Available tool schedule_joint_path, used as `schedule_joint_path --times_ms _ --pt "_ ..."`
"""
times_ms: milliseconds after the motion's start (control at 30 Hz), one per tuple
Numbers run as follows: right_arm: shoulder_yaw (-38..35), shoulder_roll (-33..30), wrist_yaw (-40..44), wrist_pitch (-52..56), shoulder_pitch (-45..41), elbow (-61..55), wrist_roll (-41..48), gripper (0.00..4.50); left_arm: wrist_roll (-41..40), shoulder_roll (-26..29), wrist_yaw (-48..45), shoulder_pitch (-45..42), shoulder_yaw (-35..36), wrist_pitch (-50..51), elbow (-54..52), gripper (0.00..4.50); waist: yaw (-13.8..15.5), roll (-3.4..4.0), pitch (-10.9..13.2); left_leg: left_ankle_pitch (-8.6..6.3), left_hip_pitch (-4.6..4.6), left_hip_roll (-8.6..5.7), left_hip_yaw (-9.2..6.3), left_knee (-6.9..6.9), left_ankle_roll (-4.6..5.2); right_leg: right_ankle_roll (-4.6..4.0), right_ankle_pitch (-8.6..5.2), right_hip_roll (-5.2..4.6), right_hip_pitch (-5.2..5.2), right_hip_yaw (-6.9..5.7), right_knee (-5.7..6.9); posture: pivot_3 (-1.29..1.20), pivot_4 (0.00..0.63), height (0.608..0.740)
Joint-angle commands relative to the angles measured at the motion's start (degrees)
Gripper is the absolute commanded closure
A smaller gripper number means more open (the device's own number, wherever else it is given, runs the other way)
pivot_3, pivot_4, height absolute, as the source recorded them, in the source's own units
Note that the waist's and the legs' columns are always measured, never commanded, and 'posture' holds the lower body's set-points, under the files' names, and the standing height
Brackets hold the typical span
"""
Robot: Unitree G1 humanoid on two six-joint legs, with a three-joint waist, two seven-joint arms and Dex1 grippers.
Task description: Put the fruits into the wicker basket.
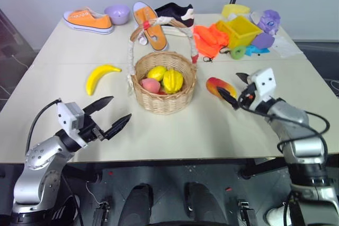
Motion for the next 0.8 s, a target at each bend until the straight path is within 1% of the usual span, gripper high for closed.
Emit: schedule_joint_path --times_ms 33,133,200,367,600,800 --pt "1.2 -0.8 0.8 3.4 -3.9 2.9 -1.2 0.08 -1.3 0.7 -0.2 -0.3 0.1 0.6 -2.8 0.00 0.2 0.00 0.0 0.00 -0.03 -0.01 -0.02 0.00 0.00 0.00 0.00 0.00 -0.01 -0.01 -0.01 0.00 0.150 0.740" --pt "2.5 -1.0 1.5 7.4 -9.3 8.4 -2.1 0.08 -0.2 0.4 0.2 -0.7 -0.4 0.2 -2.9 0.00 0.2 0.00 0.0 0.00 -0.08 -0.03 -0.01 0.02 0.00 0.00 0.00 -0.02 -0.04 -0.01 -0.01 0.00 0.150 0.740" --pt "3.5 -1.3 2.1 8.6 -11.0 10.5 -3.0 0.08 -0.6 0.2 0.3 -0.7 -0.7 0.5 -3.0 0.00 0.0 0.00 0.0 0.00 -0.07 -0.03 0.01 0.04 0.00 0.00 0.00 -0.02 -0.04 0.00 -0.02 0.00 0.150 0.740" --pt "6.1 -0.8 4.2 7.0 -13.4 15.5 -5.5 0.08 0.8 -1.1 0.9 -0.3 -2.8 -0.5 -3.4 0.00 0.1 0.00 0.0 0.00 -0.08 -0.03 0.00 0.01 0.00 0.01 0.00 0.01 -0.06 -0.02 -0.02 0.00 0.150 0.740" --pt "7.3 0.6 3.5 2.7 -17.7 24.3 -9.1 0.08 0.7 -1.3 1.8 0.2 -2.4 -0.4 -4.3 0.00 -0.2 0.00 0.0 0.00 -0.08 -0.04 0.02 0.03 0.00 0.02 0.01 0.02 -0.08 -0.01 0.01 0.00 0.150 0.740" --pt "8.1 1.0 5.5 1.0 -19.2 28.9 -10.4 0.08 0.6 -0.9 1.9 0.3 -2.2 -0.3 -4.7 0.00 0.0 0.00 0.0 0.00 -0.09 -0.04 0.01 0.01 0.00 0.02 0.01 0.04 -0.08 -0.01 0.00 0.00 0.150 0.740"
